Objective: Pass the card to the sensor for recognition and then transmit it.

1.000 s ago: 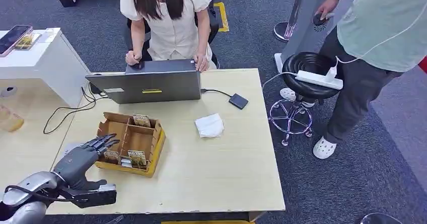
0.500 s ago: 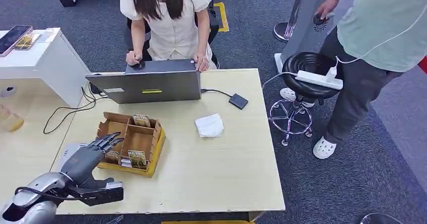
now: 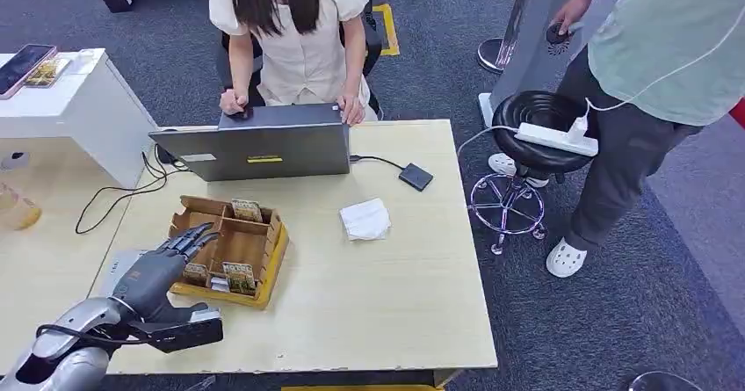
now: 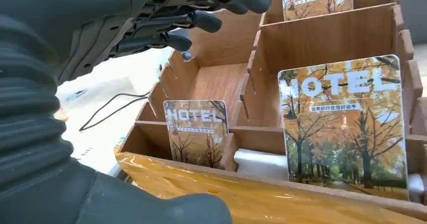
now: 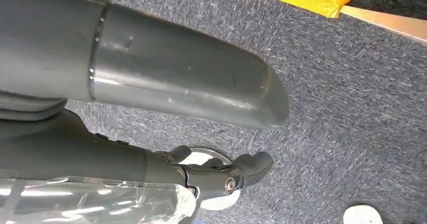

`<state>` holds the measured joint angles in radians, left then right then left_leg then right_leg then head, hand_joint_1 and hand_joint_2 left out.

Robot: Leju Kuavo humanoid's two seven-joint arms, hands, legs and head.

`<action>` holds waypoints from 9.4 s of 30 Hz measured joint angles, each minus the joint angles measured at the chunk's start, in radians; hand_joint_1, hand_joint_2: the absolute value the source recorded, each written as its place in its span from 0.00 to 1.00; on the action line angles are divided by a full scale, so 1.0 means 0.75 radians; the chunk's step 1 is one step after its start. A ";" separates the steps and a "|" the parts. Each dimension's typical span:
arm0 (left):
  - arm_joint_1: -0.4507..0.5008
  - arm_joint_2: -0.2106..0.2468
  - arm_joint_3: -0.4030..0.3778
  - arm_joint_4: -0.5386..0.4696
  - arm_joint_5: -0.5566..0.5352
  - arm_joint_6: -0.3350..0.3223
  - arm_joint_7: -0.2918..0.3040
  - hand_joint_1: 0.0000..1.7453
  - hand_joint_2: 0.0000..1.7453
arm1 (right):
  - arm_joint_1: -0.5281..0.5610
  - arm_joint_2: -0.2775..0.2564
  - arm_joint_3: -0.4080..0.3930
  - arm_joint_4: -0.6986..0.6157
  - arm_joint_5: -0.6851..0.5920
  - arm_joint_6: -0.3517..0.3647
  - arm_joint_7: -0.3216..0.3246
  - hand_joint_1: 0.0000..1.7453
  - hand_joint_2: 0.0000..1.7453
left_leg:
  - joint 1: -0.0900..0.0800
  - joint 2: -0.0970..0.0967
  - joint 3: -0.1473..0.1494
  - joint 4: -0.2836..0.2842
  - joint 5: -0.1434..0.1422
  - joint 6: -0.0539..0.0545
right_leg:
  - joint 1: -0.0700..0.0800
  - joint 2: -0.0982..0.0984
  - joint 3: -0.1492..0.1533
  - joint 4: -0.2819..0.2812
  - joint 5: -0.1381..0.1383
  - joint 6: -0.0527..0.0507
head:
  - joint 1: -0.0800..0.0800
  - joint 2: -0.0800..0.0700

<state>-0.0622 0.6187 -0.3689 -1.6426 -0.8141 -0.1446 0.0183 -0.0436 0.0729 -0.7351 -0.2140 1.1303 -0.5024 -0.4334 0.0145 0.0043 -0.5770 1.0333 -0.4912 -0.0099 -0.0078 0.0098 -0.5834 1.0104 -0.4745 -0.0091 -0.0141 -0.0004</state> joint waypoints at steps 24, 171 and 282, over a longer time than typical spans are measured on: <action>0.155 -0.022 0.024 -0.130 -0.067 0.003 0.063 0.00 1.00 | 0.021 0.000 -0.039 0.000 -0.015 -0.003 -0.002 0.00 0.00 | 0.000 0.000 -0.001 0.000 0.000 0.000 | 0.000 0.000 0.000 0.000 0.000 0.000 | 0.000 0.000; -0.138 0.212 -0.026 0.022 -0.632 0.044 -0.049 0.00 1.00 | 0.020 0.014 -0.184 -0.009 0.116 0.001 -0.033 0.00 0.00 | 0.001 -0.001 0.000 0.000 0.000 0.000 | 0.001 -0.001 0.000 0.000 0.000 0.000 | 0.000 0.000; 0.409 1.061 0.223 -0.311 0.254 -0.357 0.132 0.00 1.00 | 0.016 0.014 -0.275 -0.011 0.217 -0.002 -0.042 0.00 0.00 | 0.003 -0.002 -0.002 0.000 0.000 0.000 | 0.002 -0.002 0.001 0.000 0.000 0.000 | 0.001 0.000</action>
<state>0.2445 1.4145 -0.2017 -1.8757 -0.6236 -0.4120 0.1171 -0.0319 0.0835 -0.9415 -0.2220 1.2932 -0.5039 -0.4646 0.0165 0.0029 -0.5783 1.0329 -0.4912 -0.0101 -0.0062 0.0083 -0.5830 1.0107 -0.4748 -0.0093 -0.0137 -0.0004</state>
